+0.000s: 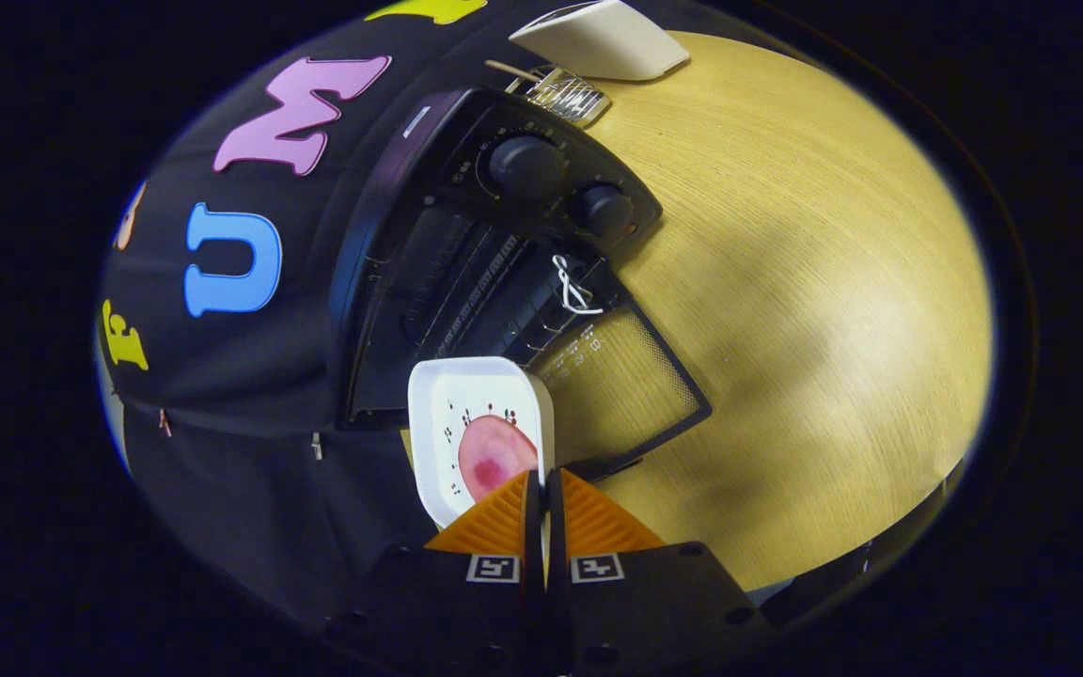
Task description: Open the toaster oven, put the food inside, and close the toaster oven door.
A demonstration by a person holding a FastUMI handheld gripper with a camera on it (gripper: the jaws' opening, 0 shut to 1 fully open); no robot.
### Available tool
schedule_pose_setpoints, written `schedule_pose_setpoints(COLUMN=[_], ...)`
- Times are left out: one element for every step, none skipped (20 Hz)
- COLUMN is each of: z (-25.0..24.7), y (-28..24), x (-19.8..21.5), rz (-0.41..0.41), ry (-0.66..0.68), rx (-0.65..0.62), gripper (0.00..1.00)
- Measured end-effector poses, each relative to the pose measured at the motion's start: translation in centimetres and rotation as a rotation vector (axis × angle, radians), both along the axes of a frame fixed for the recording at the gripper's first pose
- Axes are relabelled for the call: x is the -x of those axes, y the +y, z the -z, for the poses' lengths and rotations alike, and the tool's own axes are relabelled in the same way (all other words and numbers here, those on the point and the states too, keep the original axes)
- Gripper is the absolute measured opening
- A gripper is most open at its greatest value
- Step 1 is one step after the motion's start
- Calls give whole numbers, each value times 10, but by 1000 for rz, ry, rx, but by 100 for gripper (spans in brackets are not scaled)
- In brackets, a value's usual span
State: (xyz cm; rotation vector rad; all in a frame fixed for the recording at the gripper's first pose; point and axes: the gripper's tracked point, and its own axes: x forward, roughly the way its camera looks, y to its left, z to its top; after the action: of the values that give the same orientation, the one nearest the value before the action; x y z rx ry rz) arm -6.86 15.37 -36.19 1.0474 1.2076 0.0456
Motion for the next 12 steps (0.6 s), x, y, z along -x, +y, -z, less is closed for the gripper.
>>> schedule_pose_setpoints(z=[5, 8, 10, 12, 13, 15, 16, 16, 16, 15, 15, 15], y=[6, 9, 10, 7, 4, 0, -2, -3, -1, 3, 8, 12], x=[-6, -14, -23, -32, -41, -49, -55, -64, -72, -79, -85, -92], rz=[38, 92, 150, 219, 286, 352, 410, 466, 512, 557, 602, 649], ry=[14, 25, 32, 36, 46, 58, 67, 69, 73, 80, 94, 109], rx=[1, -2, -1, 7, 18, 31, 44, 51, 48, 34, 13, -8], gripper=[5, 6, 5, 5, 5, 5, 5, 6, 5, 6, 5, 5])
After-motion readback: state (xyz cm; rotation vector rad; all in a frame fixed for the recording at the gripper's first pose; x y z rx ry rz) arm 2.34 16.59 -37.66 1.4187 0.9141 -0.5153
